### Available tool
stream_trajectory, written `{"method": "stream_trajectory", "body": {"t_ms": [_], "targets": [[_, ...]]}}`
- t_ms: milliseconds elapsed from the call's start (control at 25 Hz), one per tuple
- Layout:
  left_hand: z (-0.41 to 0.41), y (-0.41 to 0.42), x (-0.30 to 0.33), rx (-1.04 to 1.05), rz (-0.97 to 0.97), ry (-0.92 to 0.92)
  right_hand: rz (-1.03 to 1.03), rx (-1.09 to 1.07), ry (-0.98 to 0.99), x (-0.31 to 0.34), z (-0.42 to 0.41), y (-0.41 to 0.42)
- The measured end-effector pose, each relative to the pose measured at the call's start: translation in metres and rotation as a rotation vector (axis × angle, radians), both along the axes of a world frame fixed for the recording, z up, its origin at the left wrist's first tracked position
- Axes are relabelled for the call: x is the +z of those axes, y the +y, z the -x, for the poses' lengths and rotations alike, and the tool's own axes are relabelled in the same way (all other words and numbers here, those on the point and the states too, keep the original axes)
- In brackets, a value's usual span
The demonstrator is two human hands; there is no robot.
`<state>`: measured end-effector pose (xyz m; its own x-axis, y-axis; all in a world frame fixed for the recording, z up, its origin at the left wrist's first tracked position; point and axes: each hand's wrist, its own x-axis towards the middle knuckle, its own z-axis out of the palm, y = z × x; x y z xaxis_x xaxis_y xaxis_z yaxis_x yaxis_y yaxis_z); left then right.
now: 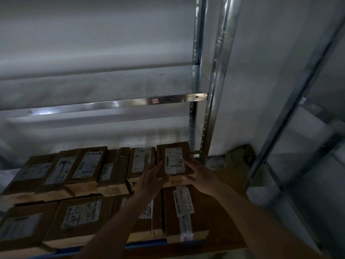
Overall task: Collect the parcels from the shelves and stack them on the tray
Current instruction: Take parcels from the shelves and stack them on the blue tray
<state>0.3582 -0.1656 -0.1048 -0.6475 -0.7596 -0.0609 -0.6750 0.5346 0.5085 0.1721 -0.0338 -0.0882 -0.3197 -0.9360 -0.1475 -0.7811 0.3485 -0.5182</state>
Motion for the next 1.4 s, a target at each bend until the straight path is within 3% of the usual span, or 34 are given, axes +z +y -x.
{"method": "stream_trajectory", "body": {"t_ms": [200, 320, 560, 720, 840, 1040, 1400], "targets": [[-0.015, 0.032, 0.030, -0.140, 0.114, 0.147, 0.069, -0.172, -0.002, 0.026, -0.021, 0.068], [-0.022, 0.077, 0.050, -0.252, 0.143, 0.206, -0.004, -0.351, 0.099, 0.038, -0.049, 0.132], [-0.023, 0.195, 0.071, -0.572, 0.035, 0.233, -0.034, -0.542, 0.144, 0.072, -0.107, 0.273], [0.000, 0.304, 0.079, -0.831, -0.080, 0.214, -0.064, -0.779, 0.169, 0.076, -0.125, 0.405], [0.023, 0.383, 0.070, -0.932, -0.124, 0.275, -0.137, -0.935, 0.169, 0.065, -0.141, 0.505], [0.048, 0.539, 0.049, -1.171, -0.217, 0.219, -0.224, -1.157, 0.088, 0.046, -0.179, 0.664], [0.076, 0.723, -0.022, -1.376, -0.226, 0.114, -0.255, -1.342, 0.001, 0.001, -0.207, 0.826]]}}
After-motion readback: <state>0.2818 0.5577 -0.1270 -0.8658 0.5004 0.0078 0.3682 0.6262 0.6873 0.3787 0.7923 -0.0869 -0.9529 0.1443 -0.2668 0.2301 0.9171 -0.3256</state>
